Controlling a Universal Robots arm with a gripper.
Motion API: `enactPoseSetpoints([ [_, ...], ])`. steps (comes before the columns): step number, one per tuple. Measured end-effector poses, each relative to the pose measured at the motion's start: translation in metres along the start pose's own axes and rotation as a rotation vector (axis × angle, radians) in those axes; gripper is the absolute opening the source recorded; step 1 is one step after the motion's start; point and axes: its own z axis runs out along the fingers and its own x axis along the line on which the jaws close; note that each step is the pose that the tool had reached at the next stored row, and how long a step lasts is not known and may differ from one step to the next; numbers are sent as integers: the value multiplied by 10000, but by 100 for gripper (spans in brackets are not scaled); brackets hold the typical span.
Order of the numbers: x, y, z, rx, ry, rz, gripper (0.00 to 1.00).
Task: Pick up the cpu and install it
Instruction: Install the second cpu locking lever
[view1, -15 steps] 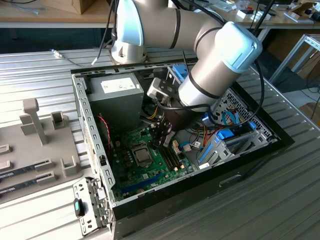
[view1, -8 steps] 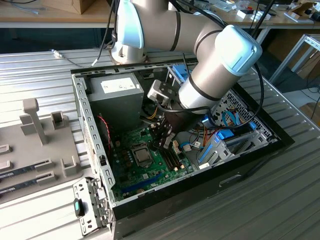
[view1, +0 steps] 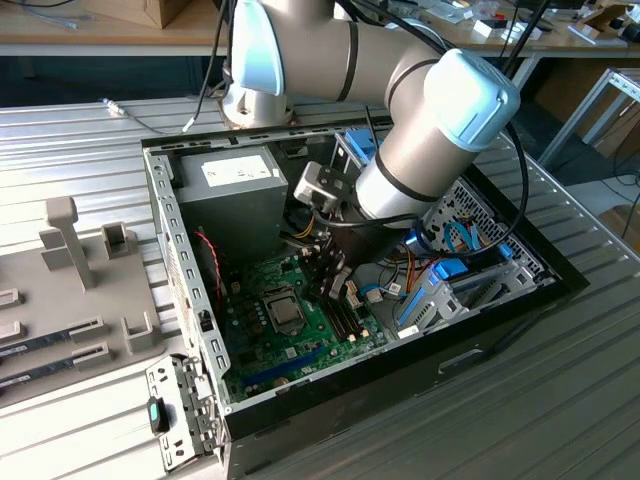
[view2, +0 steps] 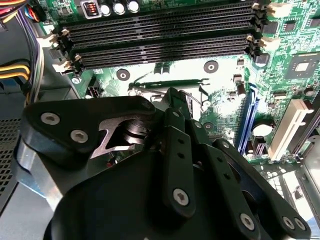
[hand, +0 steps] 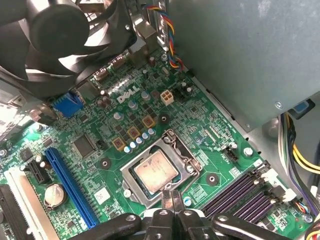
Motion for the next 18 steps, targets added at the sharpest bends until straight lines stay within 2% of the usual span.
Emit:
enactPoseSetpoints([
  [4, -1, -9, 31, 23, 28, 8, 11],
  [8, -9, -23, 103, 118, 148, 46, 11],
  [12, -14, -40, 167, 184, 234, 67, 11],
  [18, 10, -70, 202, 204, 260, 41, 11],
])
